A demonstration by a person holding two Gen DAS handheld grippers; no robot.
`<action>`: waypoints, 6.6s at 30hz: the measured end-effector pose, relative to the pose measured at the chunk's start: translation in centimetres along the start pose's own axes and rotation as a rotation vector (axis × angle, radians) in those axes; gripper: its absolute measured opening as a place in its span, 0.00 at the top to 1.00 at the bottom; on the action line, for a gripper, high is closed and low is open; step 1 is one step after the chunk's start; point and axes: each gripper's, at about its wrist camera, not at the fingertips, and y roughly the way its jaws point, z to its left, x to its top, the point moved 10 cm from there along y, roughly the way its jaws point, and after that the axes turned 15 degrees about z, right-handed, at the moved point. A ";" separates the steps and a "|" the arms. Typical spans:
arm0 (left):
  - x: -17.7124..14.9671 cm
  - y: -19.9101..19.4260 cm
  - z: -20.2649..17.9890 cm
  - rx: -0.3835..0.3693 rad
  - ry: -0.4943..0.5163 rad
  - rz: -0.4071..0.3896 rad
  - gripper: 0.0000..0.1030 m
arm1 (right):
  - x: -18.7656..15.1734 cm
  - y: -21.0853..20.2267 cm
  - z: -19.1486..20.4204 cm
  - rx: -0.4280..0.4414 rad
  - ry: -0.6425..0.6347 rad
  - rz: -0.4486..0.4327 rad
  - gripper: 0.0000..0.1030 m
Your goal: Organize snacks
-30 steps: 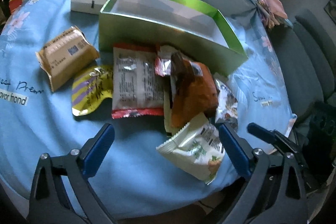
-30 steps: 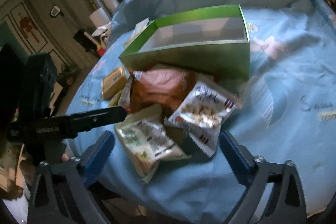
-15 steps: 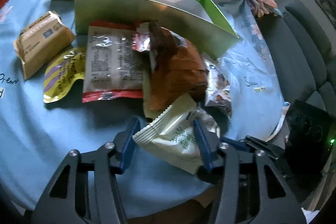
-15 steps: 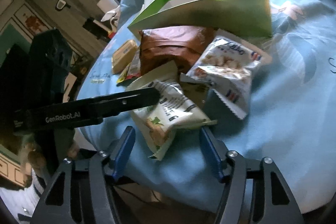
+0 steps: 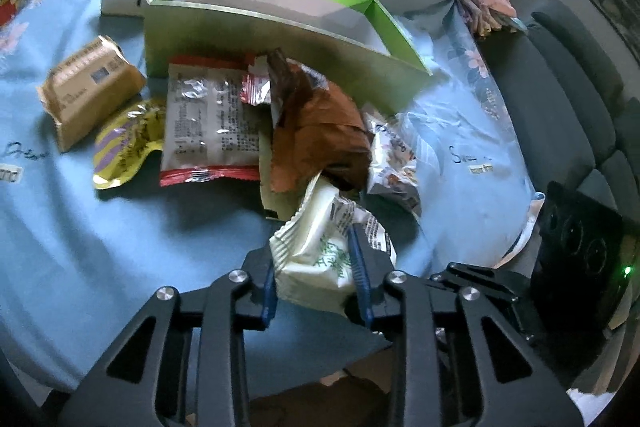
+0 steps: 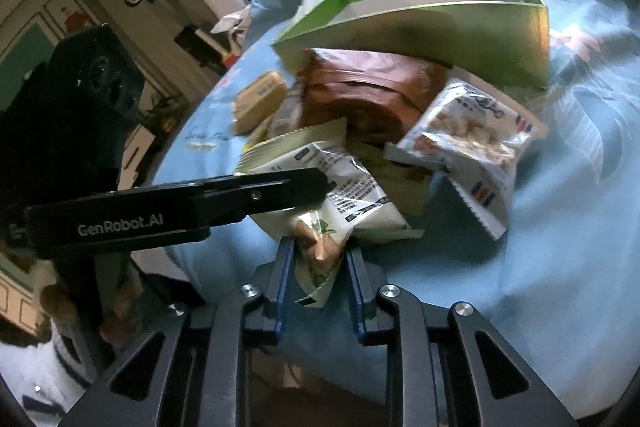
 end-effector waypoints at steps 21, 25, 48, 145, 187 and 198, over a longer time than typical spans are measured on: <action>9.1 -6.7 -3.0 0.037 0.086 -0.212 0.71 | 8.1 -7.0 1.4 -0.048 -0.129 -0.239 0.75; 12.8 -5.9 -2.9 0.038 0.082 -0.207 0.69 | 11.0 -7.8 -0.5 -0.072 -0.124 -0.268 0.75; 22.2 4.2 0.5 0.070 -0.047 -0.011 0.54 | 18.4 -2.6 -11.1 -0.193 0.055 -0.136 0.73; 6.2 8.3 -6.2 0.098 0.266 0.231 0.60 | 1.9 -3.3 -7.6 -0.150 -0.073 -0.044 0.41; 10.2 0.0 -8.1 0.115 0.269 -0.037 0.73 | 7.2 -8.9 -3.9 -0.181 -0.170 -0.245 0.65; 13.8 -3.1 -7.9 0.131 0.264 -0.117 0.73 | 11.4 -10.5 -2.7 -0.202 -0.228 -0.296 0.65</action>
